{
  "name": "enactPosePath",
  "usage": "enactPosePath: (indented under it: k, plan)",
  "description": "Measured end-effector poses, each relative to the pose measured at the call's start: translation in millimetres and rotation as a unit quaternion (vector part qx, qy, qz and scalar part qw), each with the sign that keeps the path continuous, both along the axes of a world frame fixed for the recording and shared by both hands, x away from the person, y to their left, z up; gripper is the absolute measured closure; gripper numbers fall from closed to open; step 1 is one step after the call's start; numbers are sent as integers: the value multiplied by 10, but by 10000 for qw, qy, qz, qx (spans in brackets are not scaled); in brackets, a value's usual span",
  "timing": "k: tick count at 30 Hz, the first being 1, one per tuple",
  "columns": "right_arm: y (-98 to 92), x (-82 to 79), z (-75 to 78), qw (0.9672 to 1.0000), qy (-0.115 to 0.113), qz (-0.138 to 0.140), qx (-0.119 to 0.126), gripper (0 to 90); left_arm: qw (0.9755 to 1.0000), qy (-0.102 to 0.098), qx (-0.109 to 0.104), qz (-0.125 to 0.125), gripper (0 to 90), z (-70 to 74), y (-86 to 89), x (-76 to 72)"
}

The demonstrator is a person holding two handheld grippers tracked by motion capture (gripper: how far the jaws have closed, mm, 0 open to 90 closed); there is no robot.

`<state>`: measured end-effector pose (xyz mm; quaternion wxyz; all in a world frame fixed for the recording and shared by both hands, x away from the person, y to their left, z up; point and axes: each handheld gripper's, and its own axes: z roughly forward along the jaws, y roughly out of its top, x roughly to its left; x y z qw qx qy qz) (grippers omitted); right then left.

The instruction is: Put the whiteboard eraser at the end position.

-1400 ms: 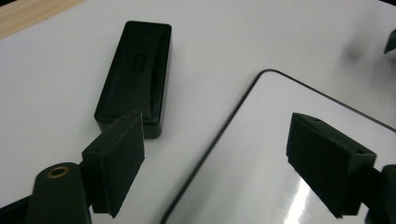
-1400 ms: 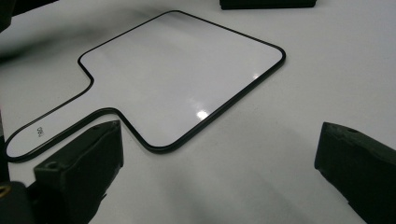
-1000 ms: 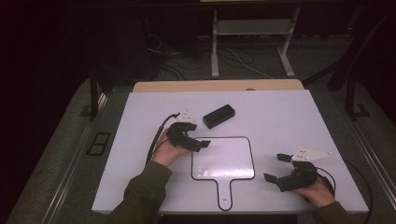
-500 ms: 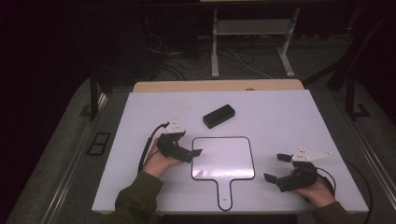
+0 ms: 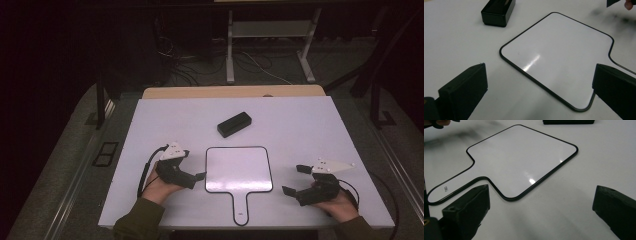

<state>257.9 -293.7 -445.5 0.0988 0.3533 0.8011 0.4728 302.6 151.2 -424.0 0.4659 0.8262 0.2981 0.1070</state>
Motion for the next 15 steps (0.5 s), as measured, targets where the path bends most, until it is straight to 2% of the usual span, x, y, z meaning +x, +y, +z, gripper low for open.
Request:
enactPosePath:
  k: [3, 5, 15]
  plan:
    - [7, -2, -1, 10000, 8, 10, -8, 3, 10000, -63, -19, 26, 0, -1, 55, -61]
    - [9, -1, -2, 10000, 12, 5, -10, 3, 9999, -69, -93, 42, 0, -10, 89, -97]
    - [12, -1, -5, 10000, 28, 0, -28, 3, 9998, -91, -176, 87, 0, -42, 215, -221]
